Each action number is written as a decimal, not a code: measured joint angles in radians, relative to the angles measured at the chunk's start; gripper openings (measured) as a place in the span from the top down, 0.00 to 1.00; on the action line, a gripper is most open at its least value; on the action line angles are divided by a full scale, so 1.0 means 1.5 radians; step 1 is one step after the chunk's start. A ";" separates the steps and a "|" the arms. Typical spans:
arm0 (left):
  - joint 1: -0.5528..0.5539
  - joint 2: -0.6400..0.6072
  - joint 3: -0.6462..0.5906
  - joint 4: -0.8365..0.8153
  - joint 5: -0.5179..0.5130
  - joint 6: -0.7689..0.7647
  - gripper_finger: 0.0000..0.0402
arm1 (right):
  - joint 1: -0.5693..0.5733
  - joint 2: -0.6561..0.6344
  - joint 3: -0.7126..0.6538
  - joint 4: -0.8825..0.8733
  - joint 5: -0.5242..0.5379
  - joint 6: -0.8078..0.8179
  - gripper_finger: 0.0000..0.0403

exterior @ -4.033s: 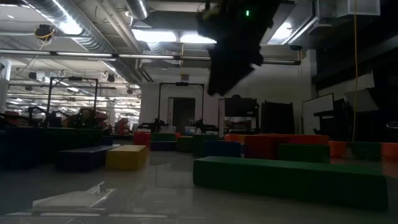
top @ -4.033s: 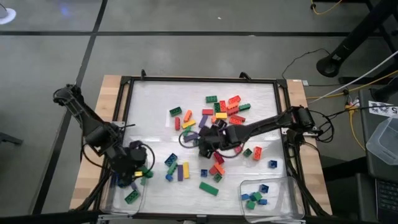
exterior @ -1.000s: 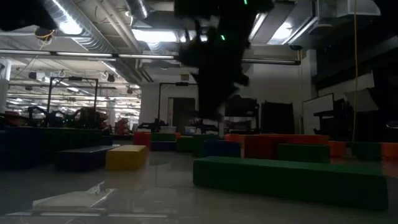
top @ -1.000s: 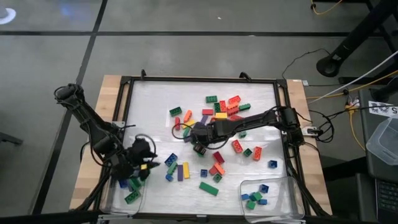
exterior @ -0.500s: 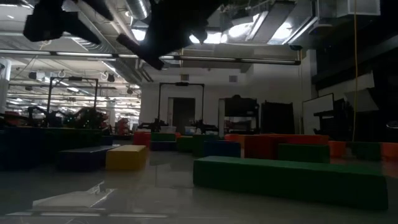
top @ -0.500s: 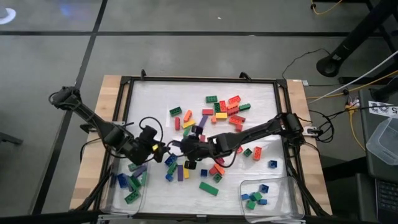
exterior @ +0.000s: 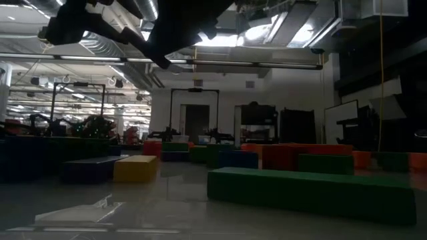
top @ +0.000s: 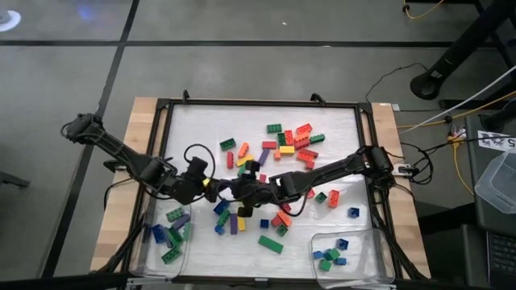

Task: Sort blocks by size
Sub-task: Put the large violet block into the left transparent bin, then put the small red block into the right transparent bin

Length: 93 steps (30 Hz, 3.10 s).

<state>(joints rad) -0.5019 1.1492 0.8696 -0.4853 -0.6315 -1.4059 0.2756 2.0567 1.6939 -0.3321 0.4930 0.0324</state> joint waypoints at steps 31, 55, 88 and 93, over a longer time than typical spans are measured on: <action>0.016 -0.001 0.000 -0.007 0.044 0.107 0.90 | -0.001 0.000 0.000 0.062 0.002 -0.003 0.70; -0.121 -0.178 0.000 -0.329 0.371 0.116 0.90 | -0.106 -0.001 0.123 -0.673 -0.015 0.100 0.49; -0.210 -0.063 0.000 -0.384 0.419 0.000 0.58 | -0.276 -0.213 -0.370 -0.388 -0.224 0.130 0.57; -0.210 -0.063 0.000 -0.384 0.419 0.000 0.58 | -0.276 -0.212 -0.357 -0.415 -0.250 0.130 0.57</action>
<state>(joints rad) -0.8165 1.0554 0.8700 -1.0618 -0.0036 -1.4052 -0.1379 1.7386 1.1587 -0.9550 0.1185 0.2279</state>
